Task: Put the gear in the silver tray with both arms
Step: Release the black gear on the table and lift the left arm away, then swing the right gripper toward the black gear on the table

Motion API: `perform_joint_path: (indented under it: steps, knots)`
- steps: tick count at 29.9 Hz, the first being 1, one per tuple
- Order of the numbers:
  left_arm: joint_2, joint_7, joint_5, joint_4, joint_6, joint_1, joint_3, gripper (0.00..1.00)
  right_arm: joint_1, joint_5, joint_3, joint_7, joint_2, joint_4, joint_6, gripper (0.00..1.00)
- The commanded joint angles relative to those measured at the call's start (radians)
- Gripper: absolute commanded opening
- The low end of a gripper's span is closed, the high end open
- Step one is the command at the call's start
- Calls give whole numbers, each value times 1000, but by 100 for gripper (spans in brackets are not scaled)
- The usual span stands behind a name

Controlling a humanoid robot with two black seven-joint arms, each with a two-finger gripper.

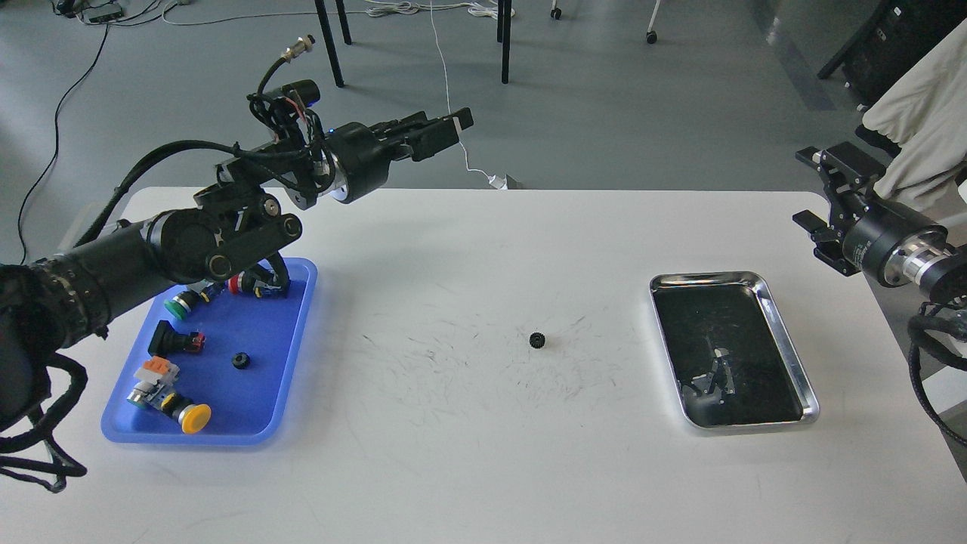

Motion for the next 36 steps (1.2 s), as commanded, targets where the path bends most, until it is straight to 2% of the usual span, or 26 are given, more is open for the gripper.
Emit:
perform_joint_path:
  steps: [1,7,14,16,19,21,26,32,36]
  knots:
    - [38,0,-48,11,-7,0,-12,94,77,-57,-71,2,-11,37,-2,99]
    - [101,0,-252,11,-46,15,-67,97,175,-93,-138,0,-60,99,1,99]
    - [130,0,-386,17,-61,37,-70,98,367,-228,-396,9,-46,117,5,99]
    - [132,0,-436,9,-72,55,-87,98,418,-245,-482,37,-26,113,10,99]
    - [132,0,-519,5,-79,81,-116,98,484,-274,-580,106,-8,96,21,99]
    - [130,0,-532,9,-87,89,-118,98,512,-337,-617,130,1,87,21,99]
    - [132,0,-546,5,-89,112,-127,98,556,-526,-671,141,44,85,21,98]
    - [142,0,-587,5,-98,132,-181,98,676,-625,-830,143,70,91,21,98]
    - [161,0,-590,-17,-102,146,-184,98,703,-662,-852,157,103,96,19,98]
